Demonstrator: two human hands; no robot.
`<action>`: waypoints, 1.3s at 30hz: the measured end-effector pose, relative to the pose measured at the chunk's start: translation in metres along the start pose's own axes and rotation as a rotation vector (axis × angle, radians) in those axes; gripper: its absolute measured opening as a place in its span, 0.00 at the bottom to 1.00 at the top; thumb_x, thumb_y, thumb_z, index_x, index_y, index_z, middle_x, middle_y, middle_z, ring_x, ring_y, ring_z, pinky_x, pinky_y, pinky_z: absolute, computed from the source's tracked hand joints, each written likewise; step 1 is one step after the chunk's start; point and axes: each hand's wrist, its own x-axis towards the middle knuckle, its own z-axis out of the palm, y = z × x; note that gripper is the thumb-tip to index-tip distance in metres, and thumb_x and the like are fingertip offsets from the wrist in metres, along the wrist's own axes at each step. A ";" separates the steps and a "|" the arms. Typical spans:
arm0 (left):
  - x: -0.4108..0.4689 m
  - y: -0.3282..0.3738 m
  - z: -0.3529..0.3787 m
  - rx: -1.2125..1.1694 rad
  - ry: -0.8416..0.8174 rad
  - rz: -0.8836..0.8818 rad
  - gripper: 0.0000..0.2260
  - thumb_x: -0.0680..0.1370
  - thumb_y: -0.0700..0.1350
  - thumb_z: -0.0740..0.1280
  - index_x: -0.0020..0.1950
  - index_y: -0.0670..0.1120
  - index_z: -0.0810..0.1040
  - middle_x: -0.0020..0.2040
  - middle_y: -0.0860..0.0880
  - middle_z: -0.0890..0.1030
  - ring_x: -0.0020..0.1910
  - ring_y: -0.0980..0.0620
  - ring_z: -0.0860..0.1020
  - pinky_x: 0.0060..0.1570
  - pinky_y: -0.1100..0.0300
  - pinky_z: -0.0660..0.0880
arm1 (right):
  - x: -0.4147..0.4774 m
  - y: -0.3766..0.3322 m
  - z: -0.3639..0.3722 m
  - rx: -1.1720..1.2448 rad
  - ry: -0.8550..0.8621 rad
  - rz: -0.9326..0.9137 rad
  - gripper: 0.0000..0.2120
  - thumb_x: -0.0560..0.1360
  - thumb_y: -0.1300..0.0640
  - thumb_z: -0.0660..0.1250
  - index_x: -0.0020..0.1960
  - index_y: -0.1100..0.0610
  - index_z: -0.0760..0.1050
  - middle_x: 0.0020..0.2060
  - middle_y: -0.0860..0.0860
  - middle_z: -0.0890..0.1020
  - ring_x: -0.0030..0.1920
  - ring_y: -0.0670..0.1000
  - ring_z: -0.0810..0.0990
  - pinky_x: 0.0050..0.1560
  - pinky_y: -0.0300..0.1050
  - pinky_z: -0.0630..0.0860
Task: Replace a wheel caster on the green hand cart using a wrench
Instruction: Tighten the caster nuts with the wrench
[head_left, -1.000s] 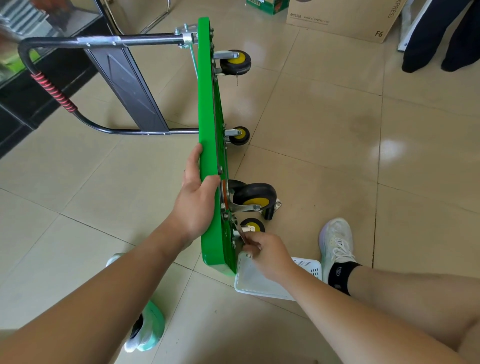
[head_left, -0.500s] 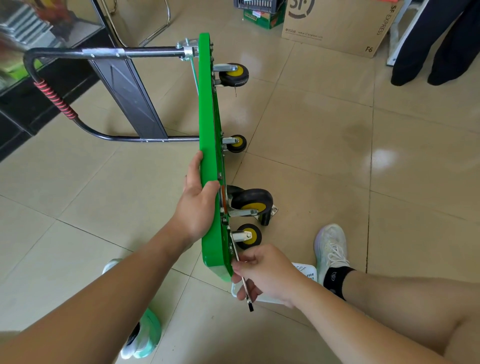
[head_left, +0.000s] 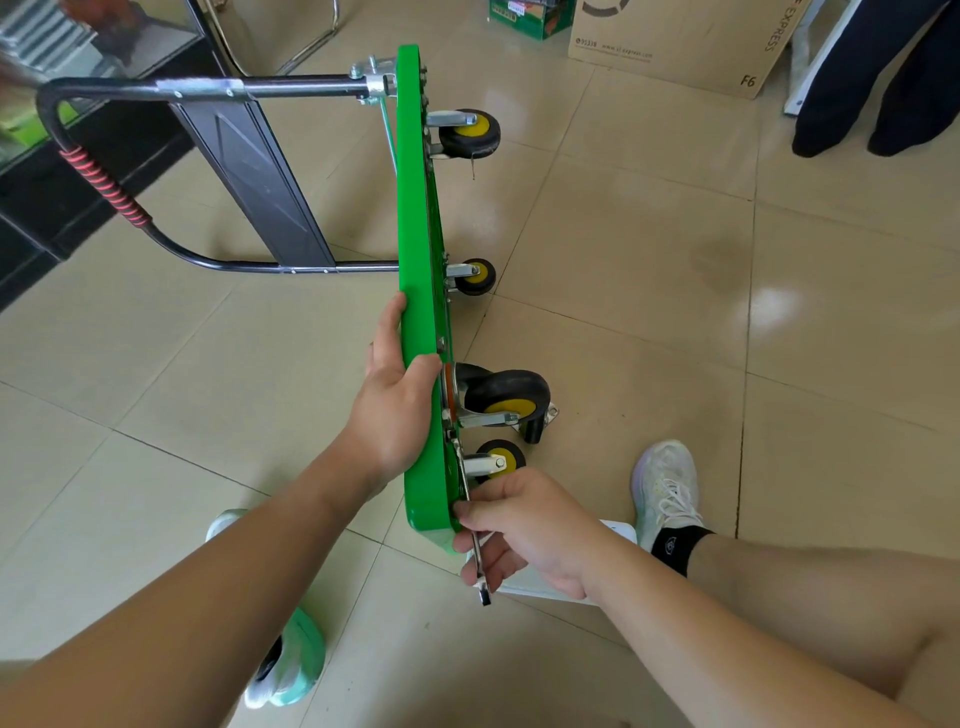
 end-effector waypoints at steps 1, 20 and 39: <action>0.001 -0.001 0.000 -0.001 0.004 0.001 0.34 0.75 0.55 0.56 0.80 0.67 0.50 0.71 0.50 0.72 0.60 0.49 0.78 0.62 0.46 0.77 | 0.000 -0.002 0.000 0.019 -0.008 0.002 0.12 0.81 0.64 0.65 0.59 0.72 0.76 0.37 0.58 0.80 0.30 0.57 0.82 0.27 0.44 0.78; 0.001 -0.003 -0.001 0.004 0.009 0.005 0.33 0.75 0.55 0.56 0.80 0.67 0.51 0.74 0.52 0.70 0.66 0.49 0.76 0.67 0.48 0.73 | 0.065 0.036 -0.024 -0.458 0.116 -0.089 0.12 0.79 0.62 0.68 0.61 0.56 0.82 0.47 0.54 0.86 0.44 0.51 0.85 0.52 0.47 0.83; -0.003 0.003 -0.001 0.006 0.004 -0.021 0.34 0.74 0.56 0.57 0.79 0.69 0.50 0.71 0.50 0.72 0.61 0.48 0.79 0.64 0.43 0.76 | 0.006 0.025 -0.019 -0.344 0.069 -0.055 0.08 0.81 0.59 0.66 0.51 0.64 0.80 0.40 0.55 0.83 0.32 0.54 0.84 0.33 0.43 0.80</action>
